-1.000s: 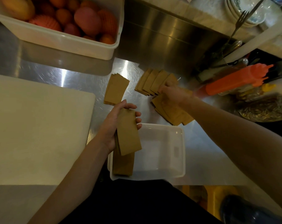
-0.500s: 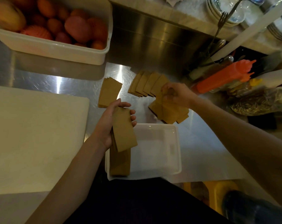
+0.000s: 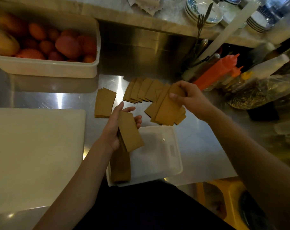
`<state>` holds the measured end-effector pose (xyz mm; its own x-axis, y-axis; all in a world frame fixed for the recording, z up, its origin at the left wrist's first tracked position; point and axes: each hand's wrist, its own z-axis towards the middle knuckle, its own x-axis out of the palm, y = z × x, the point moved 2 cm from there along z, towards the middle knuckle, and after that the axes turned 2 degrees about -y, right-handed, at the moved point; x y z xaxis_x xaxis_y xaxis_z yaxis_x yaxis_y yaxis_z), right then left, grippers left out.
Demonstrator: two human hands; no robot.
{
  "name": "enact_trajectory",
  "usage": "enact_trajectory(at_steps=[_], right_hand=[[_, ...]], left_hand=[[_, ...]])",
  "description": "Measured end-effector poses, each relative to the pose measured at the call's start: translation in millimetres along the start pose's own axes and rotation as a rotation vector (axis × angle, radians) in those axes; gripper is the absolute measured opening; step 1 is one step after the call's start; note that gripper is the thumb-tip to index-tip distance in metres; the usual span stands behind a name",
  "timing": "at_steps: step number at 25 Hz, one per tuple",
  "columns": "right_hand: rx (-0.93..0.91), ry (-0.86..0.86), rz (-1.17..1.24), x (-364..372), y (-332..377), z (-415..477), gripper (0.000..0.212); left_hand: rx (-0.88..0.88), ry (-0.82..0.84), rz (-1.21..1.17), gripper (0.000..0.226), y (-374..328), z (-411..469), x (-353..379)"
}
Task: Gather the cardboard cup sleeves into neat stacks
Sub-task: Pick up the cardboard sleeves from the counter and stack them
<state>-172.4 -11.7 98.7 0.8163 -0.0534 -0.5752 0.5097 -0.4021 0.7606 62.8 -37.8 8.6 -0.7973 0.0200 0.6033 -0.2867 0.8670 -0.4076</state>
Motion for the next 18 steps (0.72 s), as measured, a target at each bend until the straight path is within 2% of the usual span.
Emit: enact_trajectory(at_steps=[5, 8, 13, 18], right_hand=[[0.009, 0.1, 0.04, 13, 10, -31, 0.037], [-0.066, 0.181, -0.008, 29, 8, -50, 0.031], [-0.268, 0.058, -0.236, 37, -23, -73, 0.04], [-0.34, -0.013, -0.318, 26, -57, -79, 0.047]], left_hand=[[-0.037, 0.016, 0.129, 0.072, 22, -4, 26], [-0.031, 0.039, 0.159, 0.066, 38, -10, 49], [-0.018, 0.031, 0.148, 0.067, 72, -15, 74], [0.002, 0.048, 0.103, 0.067, 107, -12, 98]])
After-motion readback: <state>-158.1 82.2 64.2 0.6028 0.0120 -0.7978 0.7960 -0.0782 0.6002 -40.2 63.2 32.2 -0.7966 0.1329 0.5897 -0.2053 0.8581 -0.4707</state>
